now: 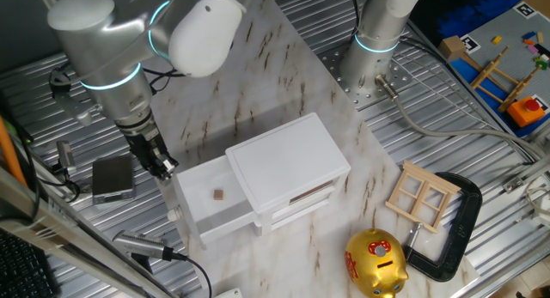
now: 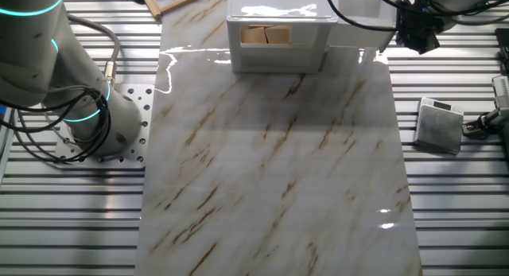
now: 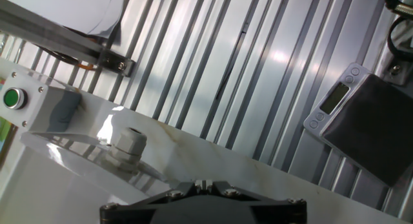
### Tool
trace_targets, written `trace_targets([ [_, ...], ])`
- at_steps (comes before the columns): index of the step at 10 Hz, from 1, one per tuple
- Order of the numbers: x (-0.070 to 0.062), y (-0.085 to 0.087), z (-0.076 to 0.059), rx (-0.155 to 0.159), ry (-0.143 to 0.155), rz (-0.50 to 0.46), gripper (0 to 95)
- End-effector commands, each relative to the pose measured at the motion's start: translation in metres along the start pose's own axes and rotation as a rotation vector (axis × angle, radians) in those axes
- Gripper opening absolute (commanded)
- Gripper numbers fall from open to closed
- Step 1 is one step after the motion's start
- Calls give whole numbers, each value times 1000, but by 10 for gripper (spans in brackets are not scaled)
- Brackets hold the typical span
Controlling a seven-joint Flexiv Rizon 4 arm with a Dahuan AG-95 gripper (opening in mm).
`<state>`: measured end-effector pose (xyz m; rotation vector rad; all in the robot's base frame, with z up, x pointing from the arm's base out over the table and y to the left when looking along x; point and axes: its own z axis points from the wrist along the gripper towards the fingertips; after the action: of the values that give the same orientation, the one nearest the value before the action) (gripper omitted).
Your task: Put things in the drawer
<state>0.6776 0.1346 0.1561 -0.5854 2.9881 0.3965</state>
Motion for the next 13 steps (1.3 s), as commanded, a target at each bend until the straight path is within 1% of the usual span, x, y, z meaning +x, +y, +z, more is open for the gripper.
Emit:
trace_targets([
  [1, -1, -1, -6, -8, -1, 5, 0],
  [4, -2, -1, -6, -18, -9, 15, 0],
  [5, -4, 1, -7, -30, -16, 20, 0],
  [6, -5, 2, -7, -30, -17, 23, 0],
  [7, -10, 5, -8, -31, -18, 29, 0],
  [10, -17, 10, -7, -34, -18, 37, 0],
  [12, -18, 13, -6, -44, -15, 46, 0],
  [13, -18, 17, -6, -49, -12, 53, 0],
])
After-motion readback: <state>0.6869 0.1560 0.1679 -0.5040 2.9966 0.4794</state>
